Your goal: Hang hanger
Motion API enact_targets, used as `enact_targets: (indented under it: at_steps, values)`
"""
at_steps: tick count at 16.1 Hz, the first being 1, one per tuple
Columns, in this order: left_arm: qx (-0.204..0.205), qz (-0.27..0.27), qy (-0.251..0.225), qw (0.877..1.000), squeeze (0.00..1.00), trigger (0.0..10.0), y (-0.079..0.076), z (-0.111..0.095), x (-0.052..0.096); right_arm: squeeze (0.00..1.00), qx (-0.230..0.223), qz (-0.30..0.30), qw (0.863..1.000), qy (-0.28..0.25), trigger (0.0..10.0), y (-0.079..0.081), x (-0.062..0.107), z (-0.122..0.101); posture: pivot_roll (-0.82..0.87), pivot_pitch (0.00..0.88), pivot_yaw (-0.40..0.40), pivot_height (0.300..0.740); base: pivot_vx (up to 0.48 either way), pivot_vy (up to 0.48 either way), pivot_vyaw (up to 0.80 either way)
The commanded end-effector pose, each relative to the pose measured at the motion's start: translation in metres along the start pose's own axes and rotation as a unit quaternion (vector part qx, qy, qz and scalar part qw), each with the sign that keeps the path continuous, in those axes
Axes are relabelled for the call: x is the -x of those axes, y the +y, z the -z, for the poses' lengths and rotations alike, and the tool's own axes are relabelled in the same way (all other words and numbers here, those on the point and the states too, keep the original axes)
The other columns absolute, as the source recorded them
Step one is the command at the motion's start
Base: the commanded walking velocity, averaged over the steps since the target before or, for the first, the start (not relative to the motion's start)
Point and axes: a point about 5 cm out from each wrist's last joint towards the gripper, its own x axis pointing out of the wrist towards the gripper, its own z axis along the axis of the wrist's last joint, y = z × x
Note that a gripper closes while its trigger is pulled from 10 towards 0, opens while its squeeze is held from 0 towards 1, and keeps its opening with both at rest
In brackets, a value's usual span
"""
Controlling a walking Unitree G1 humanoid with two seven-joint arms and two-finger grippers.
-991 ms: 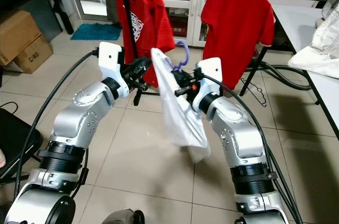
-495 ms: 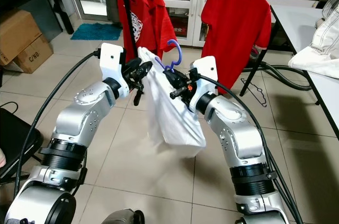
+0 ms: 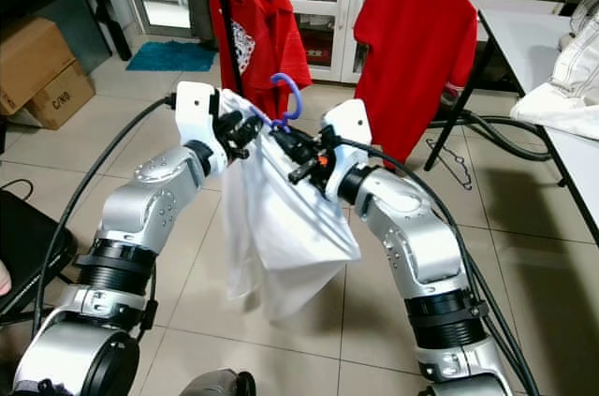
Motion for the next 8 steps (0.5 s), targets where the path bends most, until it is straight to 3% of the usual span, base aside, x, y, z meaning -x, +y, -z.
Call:
enact_targets:
  at_steps: [1, 5, 6, 7, 8]
  values:
    - [0.012, 0.001, 0.008, 1.0, 0.0, 10.0, 0.0, -0.0013, -0.0023, 0.0, 0.015, -0.017, 1.0, -0.022, 10.0, 0.0053, 0.0001, -0.0108, -0.04, 0.0, 0.077, 0.74, 0.0, 0.0, 0.0]
    - [0.021, -0.004, 0.018, 1.0, 0.0, 10.0, 0.0041, 0.0023, -0.0033, 0.0, 0.018, -0.034, 0.999, -0.025, 10.0, 0.0102, 0.0002, -0.0123, -0.04, 0.0, 0.08, 0.74, 0.0, 0.0, 0.0]
    - [0.021, -0.003, 0.02, 1.0, 0.0, 8.3, 0.004, 0.0022, -0.0034, 0.0, 0.018, -0.033, 0.999, -0.025, 10.0, 0.01, 0.0003, -0.0122, -0.03, 0.0, 0.081, 0.74, 0.0, 0.0, 0.0]
    - [0.02, -0.002, 0.022, 1.0, 0.0, 1.1, 0.0031, 0.0022, -0.0035, 0.0, 0.017, -0.03, 0.999, -0.025, 10.0, 0.0097, 0.0003, -0.0123, -0.04, 0.0, 0.082, 0.74, 0.0, 0.0, 0.0]
    - [0.021, -0.002, 0.022, 1.0, 0.0, 1.1, 0.0028, 0.0023, -0.0037, 0.0, 0.017, -0.03, 0.999, -0.026, 10.0, 0.0096, 0.0004, -0.0123, -0.04, 0.0, 0.082, 0.74, 0.0, 0.0, 0.0]
